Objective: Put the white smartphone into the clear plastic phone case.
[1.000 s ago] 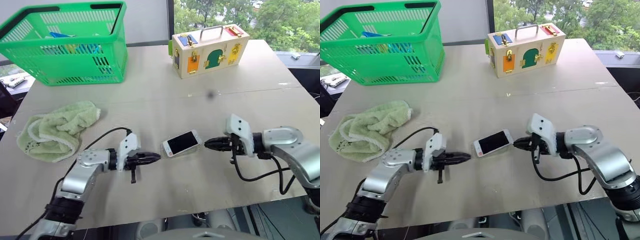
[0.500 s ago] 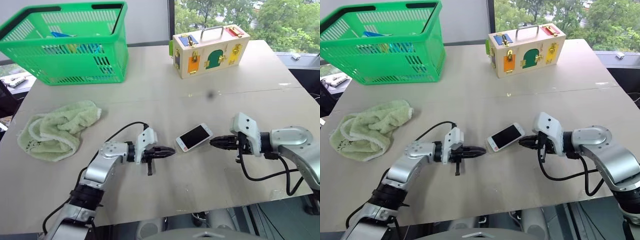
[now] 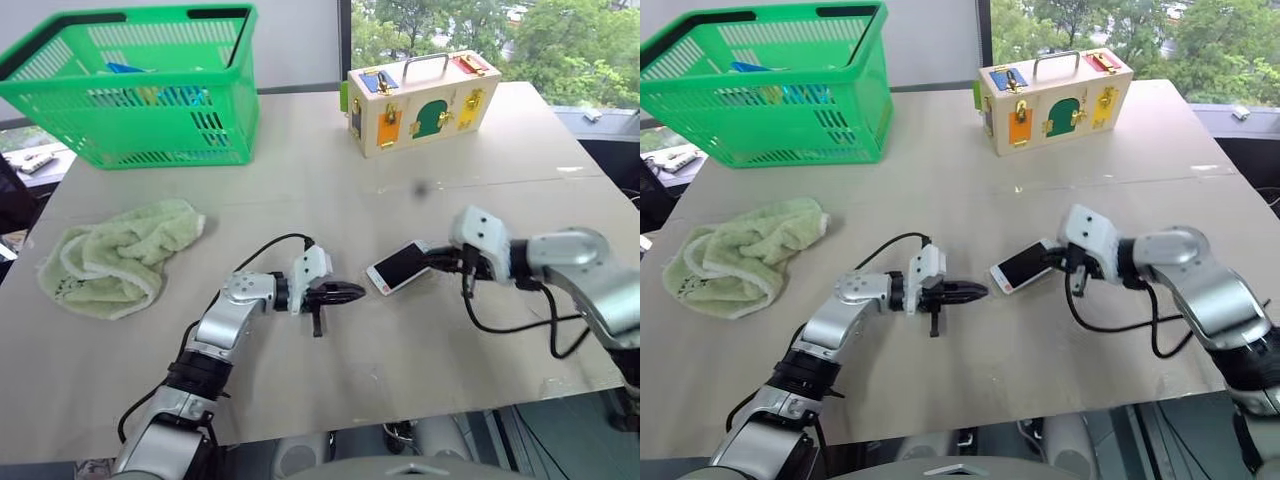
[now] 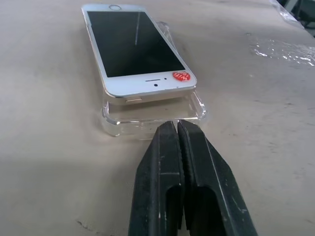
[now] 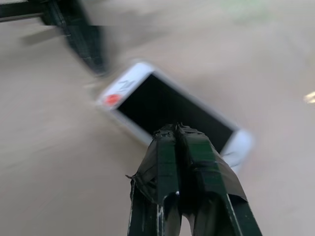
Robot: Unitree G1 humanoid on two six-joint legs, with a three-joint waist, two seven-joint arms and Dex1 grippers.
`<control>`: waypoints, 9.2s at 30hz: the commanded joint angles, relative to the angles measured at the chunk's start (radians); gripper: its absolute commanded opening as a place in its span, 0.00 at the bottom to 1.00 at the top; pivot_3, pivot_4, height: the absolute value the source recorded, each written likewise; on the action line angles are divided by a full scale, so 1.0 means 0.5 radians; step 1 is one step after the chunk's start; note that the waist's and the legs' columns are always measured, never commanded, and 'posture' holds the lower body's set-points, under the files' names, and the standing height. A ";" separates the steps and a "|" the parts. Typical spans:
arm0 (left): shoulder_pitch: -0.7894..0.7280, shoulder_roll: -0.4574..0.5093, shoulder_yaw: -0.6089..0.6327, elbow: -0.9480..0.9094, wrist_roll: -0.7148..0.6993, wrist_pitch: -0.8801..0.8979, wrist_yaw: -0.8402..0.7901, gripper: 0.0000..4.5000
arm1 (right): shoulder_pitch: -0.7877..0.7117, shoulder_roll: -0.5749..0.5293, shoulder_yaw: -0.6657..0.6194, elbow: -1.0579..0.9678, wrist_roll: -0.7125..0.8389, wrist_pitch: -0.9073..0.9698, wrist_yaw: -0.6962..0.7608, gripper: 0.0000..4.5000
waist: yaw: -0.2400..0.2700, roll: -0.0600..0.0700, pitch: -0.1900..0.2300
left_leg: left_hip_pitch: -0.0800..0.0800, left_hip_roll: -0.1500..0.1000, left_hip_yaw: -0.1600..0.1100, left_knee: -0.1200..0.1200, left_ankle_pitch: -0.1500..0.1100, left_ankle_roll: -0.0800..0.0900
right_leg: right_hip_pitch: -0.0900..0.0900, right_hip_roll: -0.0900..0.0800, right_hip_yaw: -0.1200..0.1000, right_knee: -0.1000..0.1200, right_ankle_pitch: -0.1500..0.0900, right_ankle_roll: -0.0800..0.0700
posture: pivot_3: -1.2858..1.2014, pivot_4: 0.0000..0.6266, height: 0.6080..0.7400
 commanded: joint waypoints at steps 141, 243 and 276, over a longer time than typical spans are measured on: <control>-0.259 0.089 -0.003 -0.138 -0.008 0.423 0.235 0.02 | 0.210 0.257 -0.270 -0.259 0.072 0.401 -0.126 0.00 | -0.006 -0.009 0.017 | -0.001 -0.003 0.001 0.000 0.000 -0.001 | -0.013 0.002 0.009 0.013 -0.001 -0.002 | 0.52 0.24 1.00; -0.221 0.007 -0.111 -0.089 0.144 0.474 0.318 0.02 | -0.190 0.128 0.955 0.488 -0.505 0.325 0.572 0.00 | -0.006 -0.013 -0.039 | 0.043 0.005 -0.038 -0.034 -0.012 -0.017 | 0.028 0.011 -0.025 -0.015 -0.022 -0.030 | 0.52 0.24 1.00; -0.145 -0.015 -0.048 -0.148 0.091 0.470 0.354 0.02 | -0.060 0.476 0.404 0.559 -0.346 0.031 0.406 0.00 | -0.009 -0.021 -0.052 | 0.061 0.020 -0.037 -0.042 -0.019 -0.028 | 0.039 0.015 -0.024 -0.015 -0.030 -0.036 | 0.52 0.24 1.00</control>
